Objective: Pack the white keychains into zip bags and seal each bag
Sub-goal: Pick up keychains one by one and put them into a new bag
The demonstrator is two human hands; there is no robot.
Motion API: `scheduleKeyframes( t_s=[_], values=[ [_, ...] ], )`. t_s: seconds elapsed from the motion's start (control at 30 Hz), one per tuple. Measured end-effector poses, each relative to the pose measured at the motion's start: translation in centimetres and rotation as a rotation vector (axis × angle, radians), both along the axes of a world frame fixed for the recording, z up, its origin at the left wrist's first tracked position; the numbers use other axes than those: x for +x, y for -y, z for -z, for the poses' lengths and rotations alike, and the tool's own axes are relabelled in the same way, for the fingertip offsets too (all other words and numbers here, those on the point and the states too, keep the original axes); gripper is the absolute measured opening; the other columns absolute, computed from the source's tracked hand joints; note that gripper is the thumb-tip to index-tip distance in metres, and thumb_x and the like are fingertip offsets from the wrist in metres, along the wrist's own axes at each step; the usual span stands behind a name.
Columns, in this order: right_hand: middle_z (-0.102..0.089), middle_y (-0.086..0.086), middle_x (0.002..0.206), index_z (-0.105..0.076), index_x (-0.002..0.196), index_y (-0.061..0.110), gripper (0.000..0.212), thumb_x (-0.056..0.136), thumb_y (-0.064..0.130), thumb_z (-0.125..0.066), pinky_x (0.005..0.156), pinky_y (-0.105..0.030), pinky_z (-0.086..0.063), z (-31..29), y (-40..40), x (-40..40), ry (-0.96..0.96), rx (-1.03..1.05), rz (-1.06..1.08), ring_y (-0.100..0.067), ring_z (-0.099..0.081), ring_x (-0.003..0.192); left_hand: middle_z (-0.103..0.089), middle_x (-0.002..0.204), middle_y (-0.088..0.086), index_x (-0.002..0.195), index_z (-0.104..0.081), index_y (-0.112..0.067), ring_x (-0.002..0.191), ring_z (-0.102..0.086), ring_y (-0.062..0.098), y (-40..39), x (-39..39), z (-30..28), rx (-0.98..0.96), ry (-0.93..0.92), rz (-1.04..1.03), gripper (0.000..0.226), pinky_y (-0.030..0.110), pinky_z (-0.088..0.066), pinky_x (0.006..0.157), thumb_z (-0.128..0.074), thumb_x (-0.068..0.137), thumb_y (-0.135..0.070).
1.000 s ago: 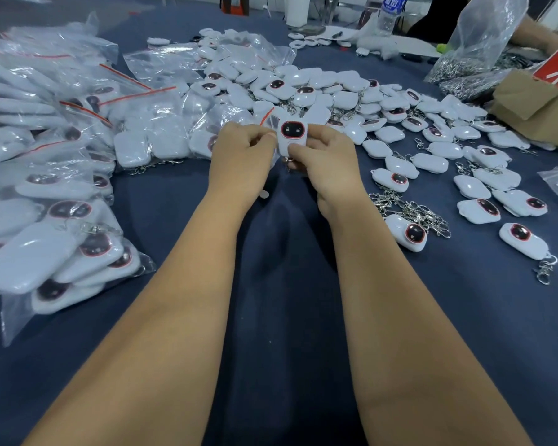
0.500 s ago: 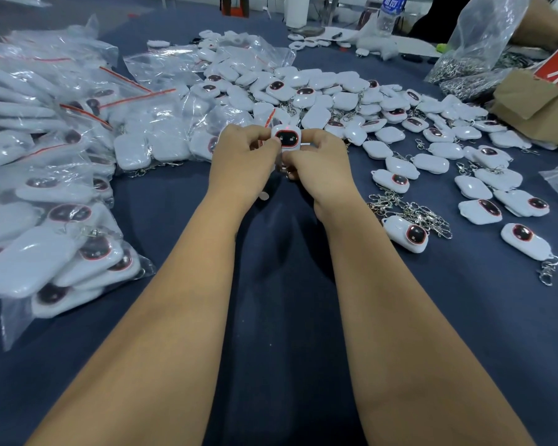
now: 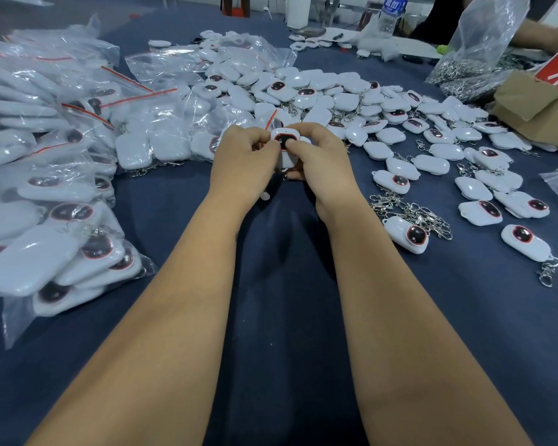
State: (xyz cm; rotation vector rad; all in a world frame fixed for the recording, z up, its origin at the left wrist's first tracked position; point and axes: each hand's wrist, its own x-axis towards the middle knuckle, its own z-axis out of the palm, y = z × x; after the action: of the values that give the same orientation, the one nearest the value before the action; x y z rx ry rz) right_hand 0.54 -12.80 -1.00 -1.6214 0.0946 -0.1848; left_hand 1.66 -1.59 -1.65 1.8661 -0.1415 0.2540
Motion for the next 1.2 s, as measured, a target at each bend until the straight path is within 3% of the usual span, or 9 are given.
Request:
scheduleKeyframes(
  t_s=[0.2,0.4,0.53,0.6,0.83,1.03,1.2],
  values=[
    [-0.063,-0.001,0.086,-0.060,0.099,0.018,0.022,0.094,-0.001,-0.049,0.062,-0.023,-0.050,-0.11,0.04,-0.12,0.010,-0.040,-0.008,-0.004,-0.061,0.062,-0.052,0.089,0.011,0.076,-0.067,-0.017,0.047,-0.046,0.000,0.02,0.09,0.22,-0.007,-0.003,-0.009,0.016,0.012,-0.038,0.036,-0.056,0.088,-0.019],
    [-0.063,-0.006,0.092,-0.060,0.100,0.017,0.021,0.094,0.000,-0.050,0.069,-0.029,-0.050,-0.15,-0.01,-0.13,0.009,-0.054,-0.008,-0.018,-0.060,0.079,-0.051,0.086,0.007,0.077,-0.068,-0.019,0.053,-0.048,0.004,0.03,0.02,0.19,-0.017,-0.016,-0.001,0.016,0.016,-0.041,0.036,-0.056,0.088,-0.020],
    [-0.063,-0.004,0.091,-0.061,0.098,0.019,0.020,0.094,0.001,-0.050,0.068,-0.027,-0.050,-0.08,-0.04,-0.09,0.011,-0.052,-0.008,-0.016,-0.060,0.078,-0.050,0.087,0.010,0.070,-0.062,-0.024,0.048,-0.047,-0.004,0.02,0.05,0.20,0.040,0.019,-0.011,0.022,0.009,-0.036,0.037,-0.056,0.090,-0.018],
    [-0.064,-0.003,0.091,-0.061,0.096,0.020,0.021,0.094,0.002,-0.051,0.067,-0.027,-0.050,-0.06,-0.04,-0.08,0.014,-0.048,-0.007,-0.014,-0.060,0.077,-0.054,0.091,0.010,0.076,-0.066,-0.020,0.050,-0.048,-0.004,0.00,0.04,0.19,0.035,0.012,-0.012,0.018,0.008,-0.036,0.038,-0.055,0.090,-0.019],
    [-0.064,-0.006,0.096,-0.063,0.104,0.016,0.023,0.092,0.001,-0.051,0.064,-0.022,-0.048,0.00,-0.09,-0.10,0.030,-0.041,-0.031,-0.012,-0.059,0.075,-0.066,0.098,0.015,0.089,-0.070,-0.016,0.065,-0.054,0.008,0.03,0.01,0.15,0.017,0.013,-0.043,0.015,0.009,-0.039,0.040,-0.056,0.089,-0.018],
    [-0.064,-0.005,0.098,-0.063,0.103,0.017,0.022,0.093,0.001,-0.051,0.066,-0.022,-0.049,0.07,-0.10,-0.03,0.016,-0.059,-0.029,-0.014,-0.058,0.081,-0.061,0.107,0.018,0.089,-0.068,-0.012,0.067,-0.056,0.012,0.04,-0.01,0.12,0.033,0.013,-0.049,0.015,0.009,-0.039,0.038,-0.056,0.090,-0.020],
    [-0.065,0.000,0.086,-0.064,0.100,0.018,0.023,0.092,0.000,-0.052,0.070,-0.024,-0.051,0.22,-0.16,0.21,0.012,-0.061,-0.028,-0.010,-0.060,0.073,-0.061,0.103,0.020,0.088,-0.063,-0.005,0.068,-0.062,0.023,0.19,-0.03,0.22,0.065,-0.001,-0.064,0.018,0.022,-0.046,0.037,-0.055,0.089,-0.021]
  ],
)
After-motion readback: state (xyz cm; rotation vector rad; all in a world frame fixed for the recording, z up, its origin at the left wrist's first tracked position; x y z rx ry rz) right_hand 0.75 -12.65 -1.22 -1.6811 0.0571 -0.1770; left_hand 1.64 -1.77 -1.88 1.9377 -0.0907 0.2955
